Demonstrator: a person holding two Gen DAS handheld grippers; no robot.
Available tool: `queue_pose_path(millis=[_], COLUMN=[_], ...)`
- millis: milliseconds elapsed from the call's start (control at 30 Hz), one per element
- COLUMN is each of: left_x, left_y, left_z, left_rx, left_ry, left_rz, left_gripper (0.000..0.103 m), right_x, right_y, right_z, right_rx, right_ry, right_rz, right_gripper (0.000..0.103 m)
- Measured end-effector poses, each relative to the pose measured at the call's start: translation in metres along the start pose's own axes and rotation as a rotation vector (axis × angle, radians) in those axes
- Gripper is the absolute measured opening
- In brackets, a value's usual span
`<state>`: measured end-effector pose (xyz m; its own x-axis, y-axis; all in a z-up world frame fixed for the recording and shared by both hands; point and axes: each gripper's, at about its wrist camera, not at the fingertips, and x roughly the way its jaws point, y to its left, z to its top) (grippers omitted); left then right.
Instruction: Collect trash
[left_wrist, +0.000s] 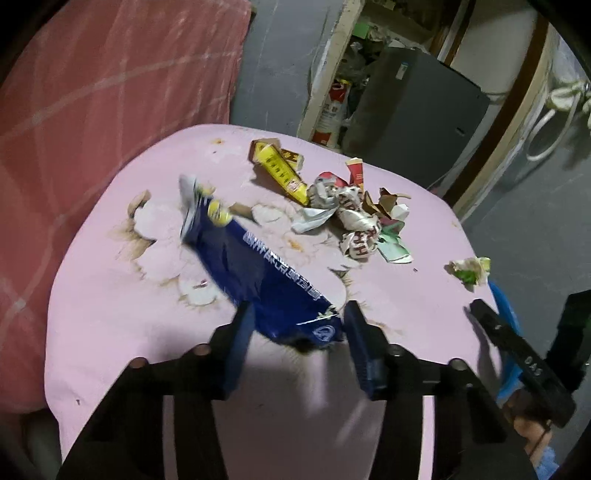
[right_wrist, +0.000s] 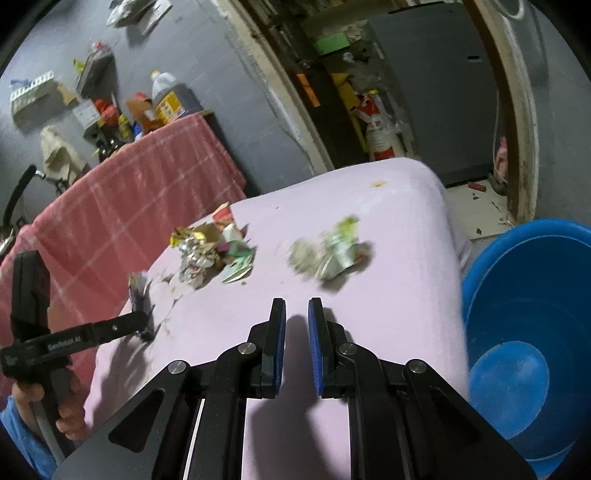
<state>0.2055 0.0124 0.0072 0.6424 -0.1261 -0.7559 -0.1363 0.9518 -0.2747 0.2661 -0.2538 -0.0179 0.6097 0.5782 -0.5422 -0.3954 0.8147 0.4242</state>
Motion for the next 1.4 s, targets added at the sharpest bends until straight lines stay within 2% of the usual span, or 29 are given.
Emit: queue_pose_path(millis=[100, 267, 300, 367, 400, 467, 667, 767, 1000, 1033, 1167, 1267, 1400], left_x=[-0.004, -0.009, -0.010, -0.010, -0.011, -0.012, -0.016, -0.019, -0.020, -0.018, -0.016, -0.015, -0.016], left_y=[0.008, 0.012, 0.012, 0.013, 0.012, 0.011, 0.004, -0.002, -0.016, -0.016, -0.023, -0.029, -0.036], left_z=[0.000, -0.008, -0.010, -0.013, -0.015, -0.018, -0.025, -0.032, -0.034, -0.034, -0.034, -0.034, -0.035], left_rx=[-0.004, 0.015, 0.026, 0.048, 0.060, 0.081, 0.139, 0.193, 0.275, 0.280, 0.324, 0.357, 0.393], left_ry=[-0.011, -0.020, -0.026, -0.032, -0.038, -0.043, -0.045, -0.042, -0.053, -0.054, -0.067, -0.083, -0.110], left_rz=[-0.023, -0.053, -0.063, -0.070, -0.078, -0.099, -0.189, -0.228, -0.236, -0.234, -0.229, -0.225, -0.216], left_gripper=[0.030, 0.028, 0.027, 0.025, 0.024, 0.023, 0.022, 0.022, 0.022, 0.022, 0.022, 0.022, 0.022], right_x=[0.003, 0.003, 0.002, 0.001, -0.001, -0.004, -0.004, 0.003, 0.024, 0.026, 0.032, 0.031, 0.024], right_y=[0.005, 0.006, 0.006, 0.007, 0.009, 0.012, 0.010, 0.006, 0.000, 0.000, 0.007, 0.011, 0.015], right_z=[-0.002, -0.002, -0.002, -0.001, -0.001, -0.001, 0.007, 0.018, 0.033, 0.033, 0.031, 0.025, 0.017], right_rx=[-0.021, -0.013, -0.010, -0.010, -0.015, -0.035, -0.052, -0.044, -0.038, -0.043, -0.098, -0.129, -0.137], right_ry=[0.010, 0.010, 0.009, 0.003, -0.002, -0.015, -0.047, -0.049, -0.024, -0.013, 0.013, 0.017, 0.003], right_rz=[0.002, 0.000, -0.003, -0.007, -0.011, -0.045, -0.137, -0.152, -0.192, -0.202, -0.217, -0.209, -0.167], right_gripper=[0.011, 0.014, 0.016, 0.032, 0.034, 0.043, 0.055, 0.062, 0.062, 0.058, 0.028, 0.018, 0.016])
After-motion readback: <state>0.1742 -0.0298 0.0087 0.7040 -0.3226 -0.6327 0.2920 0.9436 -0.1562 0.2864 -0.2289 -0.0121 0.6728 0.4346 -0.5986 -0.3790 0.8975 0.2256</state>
